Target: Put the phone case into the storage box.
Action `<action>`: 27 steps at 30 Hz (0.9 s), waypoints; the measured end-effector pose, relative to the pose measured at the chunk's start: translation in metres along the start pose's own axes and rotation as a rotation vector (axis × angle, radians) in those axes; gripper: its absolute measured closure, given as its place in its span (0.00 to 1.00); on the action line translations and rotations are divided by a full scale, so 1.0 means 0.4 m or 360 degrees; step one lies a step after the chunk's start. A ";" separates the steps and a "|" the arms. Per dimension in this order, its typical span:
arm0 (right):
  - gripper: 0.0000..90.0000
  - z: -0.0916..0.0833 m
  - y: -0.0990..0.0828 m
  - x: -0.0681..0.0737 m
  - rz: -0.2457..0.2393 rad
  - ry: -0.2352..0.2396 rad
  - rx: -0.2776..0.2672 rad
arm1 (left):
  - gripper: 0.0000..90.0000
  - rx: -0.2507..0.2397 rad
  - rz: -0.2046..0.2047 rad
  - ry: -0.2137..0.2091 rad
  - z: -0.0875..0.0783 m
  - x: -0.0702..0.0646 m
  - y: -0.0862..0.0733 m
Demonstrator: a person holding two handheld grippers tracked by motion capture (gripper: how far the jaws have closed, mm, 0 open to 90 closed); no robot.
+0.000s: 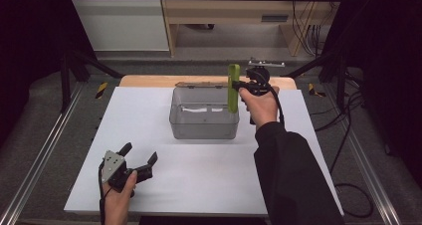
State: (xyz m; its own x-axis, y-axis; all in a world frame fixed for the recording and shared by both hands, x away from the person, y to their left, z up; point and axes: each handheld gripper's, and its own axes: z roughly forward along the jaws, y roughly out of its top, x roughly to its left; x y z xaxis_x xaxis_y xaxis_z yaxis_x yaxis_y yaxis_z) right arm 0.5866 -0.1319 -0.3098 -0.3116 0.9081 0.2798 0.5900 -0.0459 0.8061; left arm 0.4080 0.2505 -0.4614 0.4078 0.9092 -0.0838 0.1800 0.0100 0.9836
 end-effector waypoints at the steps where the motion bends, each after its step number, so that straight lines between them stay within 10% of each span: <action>1: 0.88 0.001 0.000 0.000 -0.0001 -0.0002 0.0001 | 0.02 0.0000 0.0000 0.0002 0.000 0.000 0.000; 27: 0.88 0.027 -0.029 -0.006 -0.0101 -0.0105 0.0086 | 0.02 0.0005 0.0029 -0.0002 0.001 -0.003 0.000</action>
State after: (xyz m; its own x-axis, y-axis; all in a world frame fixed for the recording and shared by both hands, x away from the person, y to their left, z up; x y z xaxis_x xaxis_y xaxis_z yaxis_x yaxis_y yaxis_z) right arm 0.5885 -0.1291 -0.3252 -0.3011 0.9339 0.1927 0.6106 0.0335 0.7912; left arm 0.4077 0.2494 -0.4613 0.4123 0.9087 -0.0658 0.1754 -0.0083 0.9845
